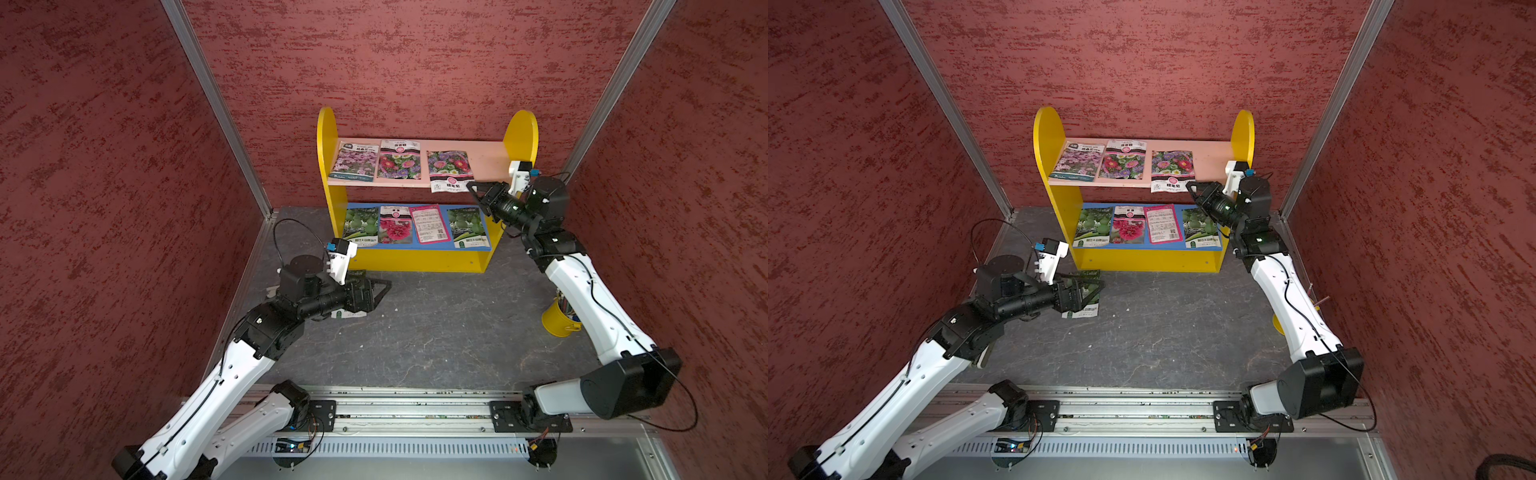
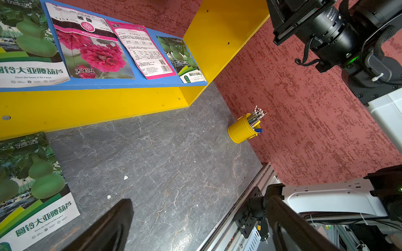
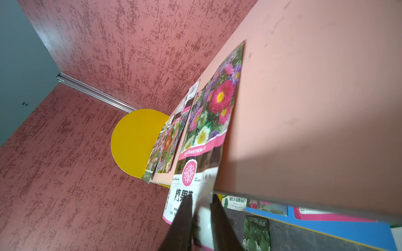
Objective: Take the seed bag off the shelf
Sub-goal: Pick up the seed packet from the shelf.
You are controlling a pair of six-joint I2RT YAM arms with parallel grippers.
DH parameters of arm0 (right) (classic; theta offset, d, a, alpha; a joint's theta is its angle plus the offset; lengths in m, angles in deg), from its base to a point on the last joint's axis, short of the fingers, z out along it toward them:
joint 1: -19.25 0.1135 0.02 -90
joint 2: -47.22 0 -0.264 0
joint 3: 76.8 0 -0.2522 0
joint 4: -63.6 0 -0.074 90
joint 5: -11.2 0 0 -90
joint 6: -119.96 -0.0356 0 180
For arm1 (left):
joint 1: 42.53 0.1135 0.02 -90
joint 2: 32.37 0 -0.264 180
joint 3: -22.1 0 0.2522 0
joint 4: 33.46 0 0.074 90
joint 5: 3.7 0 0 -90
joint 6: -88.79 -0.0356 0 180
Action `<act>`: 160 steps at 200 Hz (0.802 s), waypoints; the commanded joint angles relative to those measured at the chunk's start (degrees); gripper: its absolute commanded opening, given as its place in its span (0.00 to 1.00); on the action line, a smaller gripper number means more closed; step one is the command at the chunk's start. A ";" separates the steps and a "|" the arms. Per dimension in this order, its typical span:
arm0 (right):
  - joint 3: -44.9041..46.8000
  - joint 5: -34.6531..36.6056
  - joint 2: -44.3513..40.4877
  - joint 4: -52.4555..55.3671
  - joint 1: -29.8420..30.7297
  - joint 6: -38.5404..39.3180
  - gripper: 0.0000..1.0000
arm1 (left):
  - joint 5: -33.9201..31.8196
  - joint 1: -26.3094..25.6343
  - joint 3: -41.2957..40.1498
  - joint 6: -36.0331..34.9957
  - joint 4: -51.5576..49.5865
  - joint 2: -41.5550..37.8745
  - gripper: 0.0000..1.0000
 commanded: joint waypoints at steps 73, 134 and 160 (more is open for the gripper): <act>2.96 -5.97 -6.58 -5.85 -0.81 4.28 0.00 | 10.61 -0.05 -3.69 17.96 26.57 4.02 1.00; 16.62 -12.31 -17.55 -14.95 -0.60 -0.75 0.00 | 10.81 -0.59 -8.01 27.19 49.72 10.75 1.00; 20.83 -13.58 -21.78 -15.96 0.83 -1.76 0.00 | 10.48 -1.11 -8.05 29.60 57.60 14.28 1.00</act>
